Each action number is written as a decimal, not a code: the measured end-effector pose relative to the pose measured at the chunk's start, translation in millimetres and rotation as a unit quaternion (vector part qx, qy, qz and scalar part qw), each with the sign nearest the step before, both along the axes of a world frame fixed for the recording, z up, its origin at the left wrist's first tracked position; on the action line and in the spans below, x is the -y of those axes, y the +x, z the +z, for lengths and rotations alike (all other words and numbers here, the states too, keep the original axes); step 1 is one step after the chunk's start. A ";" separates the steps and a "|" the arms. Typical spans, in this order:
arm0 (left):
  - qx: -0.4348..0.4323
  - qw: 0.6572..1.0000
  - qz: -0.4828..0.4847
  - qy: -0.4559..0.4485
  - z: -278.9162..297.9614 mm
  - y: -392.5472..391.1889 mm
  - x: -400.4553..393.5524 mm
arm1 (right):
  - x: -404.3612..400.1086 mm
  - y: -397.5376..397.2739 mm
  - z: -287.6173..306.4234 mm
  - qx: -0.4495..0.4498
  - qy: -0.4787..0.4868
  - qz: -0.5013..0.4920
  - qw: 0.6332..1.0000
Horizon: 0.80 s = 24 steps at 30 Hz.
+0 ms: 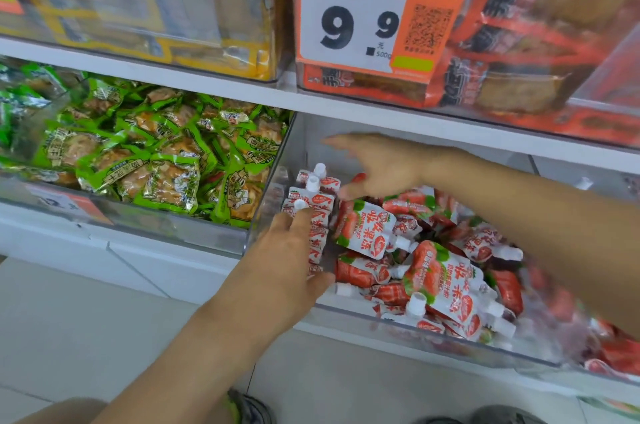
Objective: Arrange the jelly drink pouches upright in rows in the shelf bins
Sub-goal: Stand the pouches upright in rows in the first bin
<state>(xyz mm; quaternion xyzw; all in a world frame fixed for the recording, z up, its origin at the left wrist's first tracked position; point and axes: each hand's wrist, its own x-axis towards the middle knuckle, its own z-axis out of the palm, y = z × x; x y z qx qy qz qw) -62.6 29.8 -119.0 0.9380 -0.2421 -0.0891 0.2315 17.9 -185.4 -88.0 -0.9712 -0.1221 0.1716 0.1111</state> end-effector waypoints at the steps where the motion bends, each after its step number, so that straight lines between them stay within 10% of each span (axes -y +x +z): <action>1: 0.000 1.000 0.000 0.004 0.0 -0.6 -0.9 | 3.6 -12.7 6.4 0.064 0.009 -0.012 0.998; 9: 0.117 0.992 0.009 -0.036 5.3 1.7 10.2 | 8.0 -86.4 -25.8 0.096 -0.152 -0.014 0.984; 17: 0.050 0.986 -0.042 -0.150 13.2 11.1 19.4 | 10.4 -109.2 -6.2 0.160 0.123 -0.065 0.977; 24: -0.005 0.983 -0.025 -0.182 33.1 15.5 0.0 | 0.3 -108.9 1.1 0.080 0.502 -0.148 0.848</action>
